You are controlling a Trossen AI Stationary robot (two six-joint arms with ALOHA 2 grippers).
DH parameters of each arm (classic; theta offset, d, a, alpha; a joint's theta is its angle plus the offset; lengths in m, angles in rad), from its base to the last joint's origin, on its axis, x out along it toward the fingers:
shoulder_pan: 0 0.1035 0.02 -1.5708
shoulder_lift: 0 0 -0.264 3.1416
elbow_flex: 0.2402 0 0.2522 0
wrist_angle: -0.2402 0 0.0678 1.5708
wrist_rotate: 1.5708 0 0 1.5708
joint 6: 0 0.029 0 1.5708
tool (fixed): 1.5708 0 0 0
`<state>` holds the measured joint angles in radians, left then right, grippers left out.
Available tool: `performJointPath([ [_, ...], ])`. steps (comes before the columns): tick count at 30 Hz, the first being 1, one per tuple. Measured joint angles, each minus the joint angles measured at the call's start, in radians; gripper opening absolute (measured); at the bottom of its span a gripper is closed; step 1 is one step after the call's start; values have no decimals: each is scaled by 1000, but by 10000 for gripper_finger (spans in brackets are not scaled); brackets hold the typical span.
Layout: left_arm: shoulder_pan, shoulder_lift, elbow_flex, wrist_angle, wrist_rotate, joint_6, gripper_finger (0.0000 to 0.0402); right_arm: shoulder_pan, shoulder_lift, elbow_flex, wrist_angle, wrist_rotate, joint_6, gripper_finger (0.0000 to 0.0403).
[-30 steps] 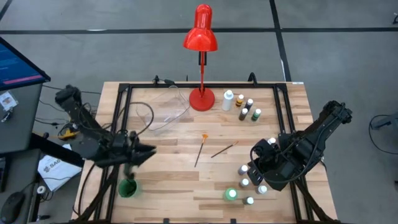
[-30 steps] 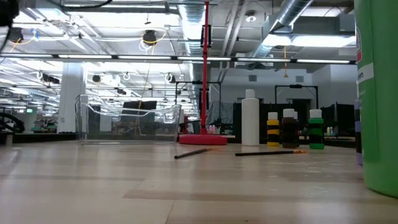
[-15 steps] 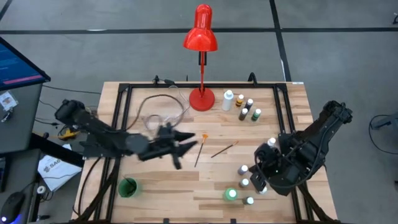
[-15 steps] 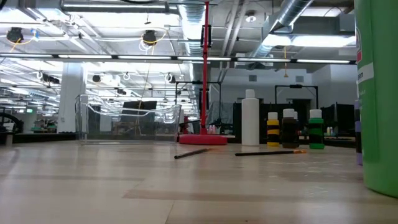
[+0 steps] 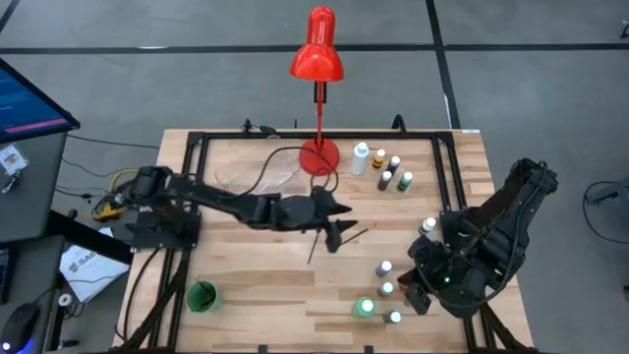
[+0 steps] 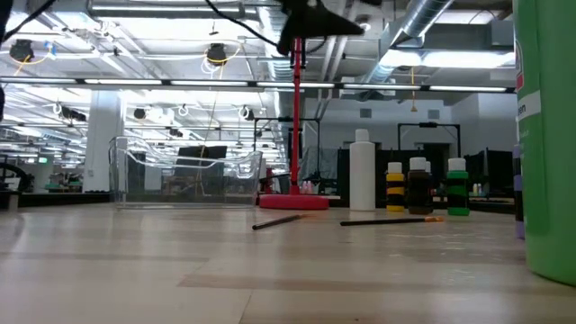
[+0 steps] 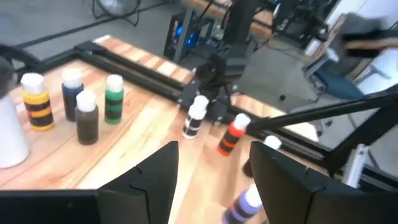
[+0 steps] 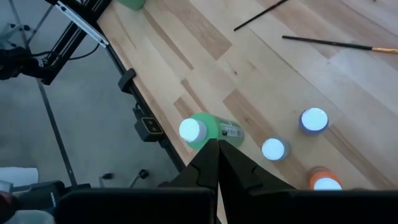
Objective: Pick & Place Paint Supplies
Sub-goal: Put the black paintbrush into the green cup
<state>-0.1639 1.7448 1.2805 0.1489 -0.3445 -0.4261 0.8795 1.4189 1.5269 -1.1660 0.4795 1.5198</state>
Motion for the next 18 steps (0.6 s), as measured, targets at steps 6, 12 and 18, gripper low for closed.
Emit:
performJointPath([
  [6,50,125,84,4,33,3,191,5,0,0,0,1,0,0],
  [12,77,249,149,4,38,65,189,5,0,0,-3,1,0,0],
  [18,88,355,210,4,39,85,187,5,0,0,-4,1,0,0],
])
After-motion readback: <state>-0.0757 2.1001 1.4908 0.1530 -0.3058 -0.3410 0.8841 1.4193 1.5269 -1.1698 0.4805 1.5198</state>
